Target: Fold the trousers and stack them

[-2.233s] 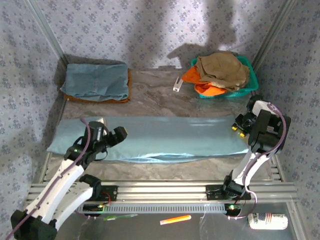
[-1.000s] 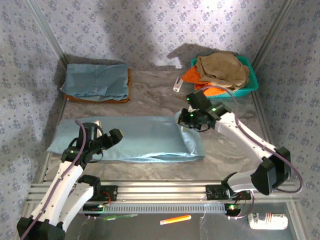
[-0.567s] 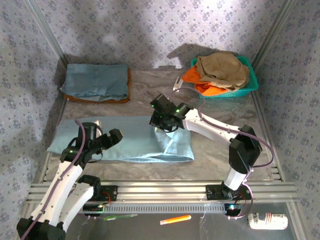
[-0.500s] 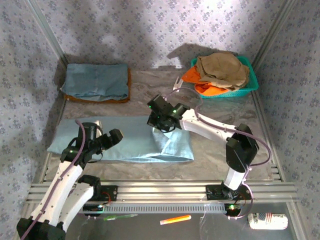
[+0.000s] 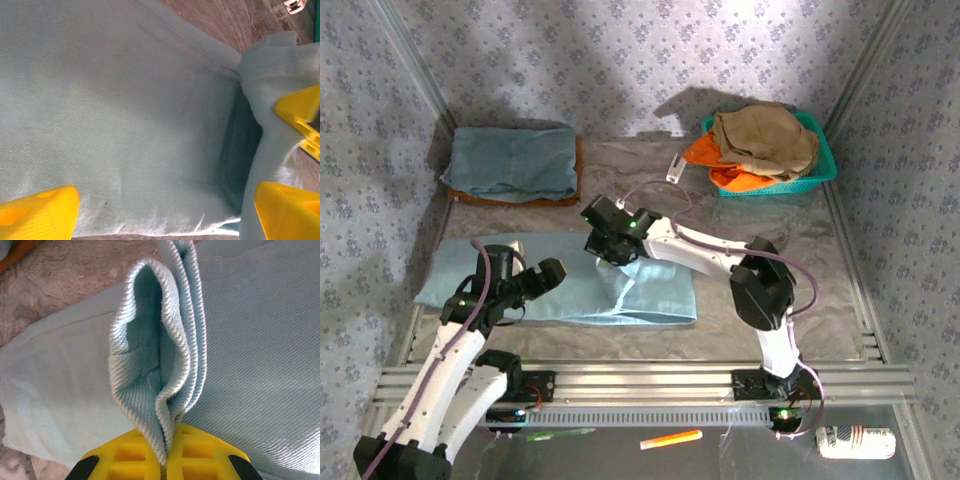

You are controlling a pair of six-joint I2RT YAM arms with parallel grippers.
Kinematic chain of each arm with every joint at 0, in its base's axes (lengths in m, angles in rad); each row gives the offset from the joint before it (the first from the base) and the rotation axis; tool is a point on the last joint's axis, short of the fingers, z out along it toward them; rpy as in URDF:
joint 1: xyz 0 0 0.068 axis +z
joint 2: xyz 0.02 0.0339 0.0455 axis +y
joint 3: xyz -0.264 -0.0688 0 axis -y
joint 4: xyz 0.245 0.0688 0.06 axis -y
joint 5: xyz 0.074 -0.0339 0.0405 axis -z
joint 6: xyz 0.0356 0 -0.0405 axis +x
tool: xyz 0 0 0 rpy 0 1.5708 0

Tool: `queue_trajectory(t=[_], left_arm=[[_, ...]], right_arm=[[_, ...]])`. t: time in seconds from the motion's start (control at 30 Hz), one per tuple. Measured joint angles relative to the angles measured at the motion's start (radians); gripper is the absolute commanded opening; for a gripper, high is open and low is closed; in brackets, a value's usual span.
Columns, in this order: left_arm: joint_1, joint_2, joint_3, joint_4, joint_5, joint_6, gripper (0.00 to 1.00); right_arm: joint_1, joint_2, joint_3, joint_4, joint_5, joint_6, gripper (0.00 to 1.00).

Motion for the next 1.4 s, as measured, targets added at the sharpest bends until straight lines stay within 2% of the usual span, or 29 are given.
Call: queue_trajectory(t=[0.03, 0.07, 0.1, 0.2, 0.23, 0.37, 0.53, 0.67, 0.73, 0.9, 1.03, 1.23, 1.3, 1.4], left_arm=[[0.0, 0.0, 0.0, 0.0, 0.0, 0.0, 0.9], [0.0, 0.0, 0.0, 0.0, 0.0, 0.0, 0.9], [0.0, 0.0, 0.0, 0.0, 0.0, 0.0, 0.9], [0.005, -0.001, 0.0, -0.004, -0.001, 0.0, 0.92], [0.006, -0.002, 0.0, -0.007, -0.001, 0.0, 0.93], [0.015, -0.014, 0.019, -0.051, -0.005, 0.0, 0.94], [0.02, -0.027, 0.045, -0.071, -0.007, -0.002, 0.91], [0.013, 0.016, 0.064, -0.069, 0.016, -0.007, 0.82], [-0.022, 0.065, 0.09, -0.06, 0.017, -0.008, 0.79], [-0.212, 0.23, 0.147, -0.008, -0.021, -0.006, 0.82], [-0.251, 0.357, 0.143, 0.043, -0.042, -0.002, 0.82], [-0.251, 0.55, 0.142, 0.13, -0.039, 0.019, 0.68], [-0.251, 0.595, 0.142, 0.148, -0.043, 0.024, 0.62], [-0.251, 0.622, 0.137, 0.169, -0.058, 0.032, 0.45]], right_arm=[[0.002, 0.019, 0.014, -0.001, -0.003, 0.001, 0.0], [0.003, 0.041, 0.031, -0.001, -0.006, 0.002, 0.07], [0.005, 0.06, 0.045, -0.003, -0.008, 0.002, 0.22], [0.004, 0.122, 0.106, -0.007, -0.045, -0.027, 0.5], [0.003, 0.145, 0.135, -0.008, -0.063, -0.042, 0.56], [-0.005, 0.205, 0.237, -0.031, -0.159, -0.165, 0.68], [-0.018, 0.103, 0.159, -0.073, -0.198, -0.281, 0.7], [-0.072, -0.107, 0.013, -0.099, -0.198, -0.365, 0.68], [-0.123, -0.221, -0.069, -0.103, -0.19, -0.399, 0.68], [-0.291, -0.427, -0.299, -0.127, -0.154, -0.468, 0.69], [-0.375, -0.474, -0.486, -0.138, -0.151, -0.512, 0.72], [-0.463, -0.47, -0.671, -0.121, -0.201, -0.579, 0.73], [-0.479, -0.447, -0.693, -0.098, -0.223, -0.605, 0.73], [-0.483, -0.396, -0.713, -0.05, -0.262, -0.634, 0.73]])
